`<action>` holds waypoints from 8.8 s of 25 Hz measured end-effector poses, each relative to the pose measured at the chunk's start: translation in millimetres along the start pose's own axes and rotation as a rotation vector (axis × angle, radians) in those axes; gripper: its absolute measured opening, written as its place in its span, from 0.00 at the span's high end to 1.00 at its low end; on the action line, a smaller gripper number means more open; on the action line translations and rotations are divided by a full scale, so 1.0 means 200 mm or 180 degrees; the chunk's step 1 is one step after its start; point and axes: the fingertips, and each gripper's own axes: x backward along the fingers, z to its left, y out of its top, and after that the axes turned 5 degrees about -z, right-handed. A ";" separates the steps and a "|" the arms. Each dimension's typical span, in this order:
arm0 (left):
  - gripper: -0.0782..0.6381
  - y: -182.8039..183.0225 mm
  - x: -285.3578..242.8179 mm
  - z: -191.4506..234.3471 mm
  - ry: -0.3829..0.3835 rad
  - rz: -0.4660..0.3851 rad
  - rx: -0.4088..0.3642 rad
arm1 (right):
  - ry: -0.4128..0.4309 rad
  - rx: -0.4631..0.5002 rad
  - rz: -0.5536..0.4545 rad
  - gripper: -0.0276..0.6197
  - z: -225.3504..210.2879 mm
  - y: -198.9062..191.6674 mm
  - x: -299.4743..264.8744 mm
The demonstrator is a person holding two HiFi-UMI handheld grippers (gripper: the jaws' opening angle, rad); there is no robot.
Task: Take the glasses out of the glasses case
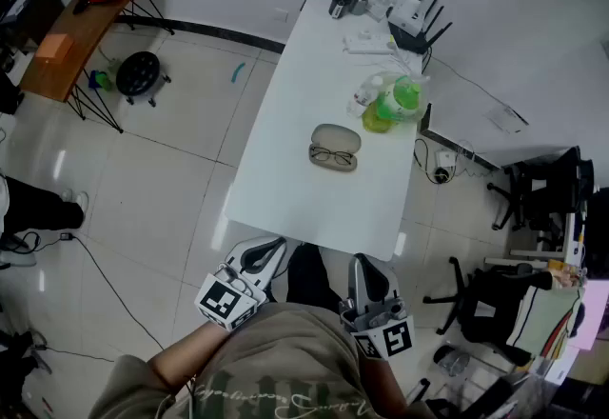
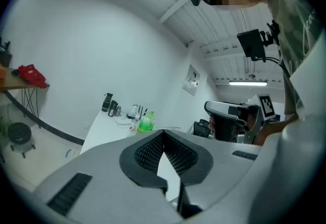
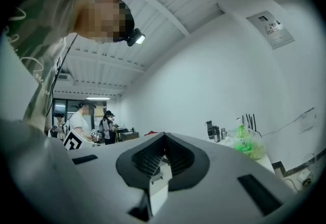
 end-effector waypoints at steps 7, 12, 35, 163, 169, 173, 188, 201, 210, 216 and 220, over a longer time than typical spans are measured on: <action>0.88 0.07 -0.21 0.08 0.0320 -0.0055 -0.0120 | 0.0074 0.0095 0.0090 0.94 -0.30 0.00 -0.12; 0.88 0.13 -0.38 0.12 0.0572 -0.0110 -0.0217 | 0.0043 0.0213 0.0187 0.94 -0.58 0.01 -0.16; 0.88 0.22 -0.84 0.27 0.0290 -0.0042 -0.0441 | 0.0024 0.0106 0.0410 0.94 -0.80 -0.04 -0.43; 0.88 0.15 -0.94 0.66 0.0356 0.0089 -0.0185 | 0.2276 0.2367 0.4355 0.82 -1.29 -1.80 -0.80; 0.88 0.14 -0.96 0.67 0.0344 0.0077 -0.0128 | 0.2263 0.2310 0.4389 0.82 -1.31 -1.83 -0.80; 0.88 0.13 -0.95 0.68 0.0354 0.0083 -0.0118 | 0.2324 0.2335 0.4433 0.82 -1.30 -1.83 -0.80; 0.88 0.12 -0.92 0.68 0.0334 0.0079 -0.0092 | 0.2300 0.2473 0.4404 0.89 -1.28 -1.82 -0.83; 0.88 0.13 -0.91 0.67 0.0279 0.0016 -0.0040 | 0.2280 0.2418 0.4435 0.89 -1.28 -1.85 -0.82; 0.88 0.12 -0.90 0.66 0.0269 0.0053 -0.0028 | 0.2224 0.2456 0.4416 0.89 -1.28 -1.84 -0.81; 0.88 0.13 -0.90 0.64 0.0233 0.0068 -0.0029 | 0.2172 0.2558 0.4307 0.89 -1.27 -1.85 -0.81; 0.88 0.14 -0.91 0.62 0.0220 0.0052 -0.0069 | 0.2108 0.2587 0.4288 0.91 -1.28 -1.84 -0.82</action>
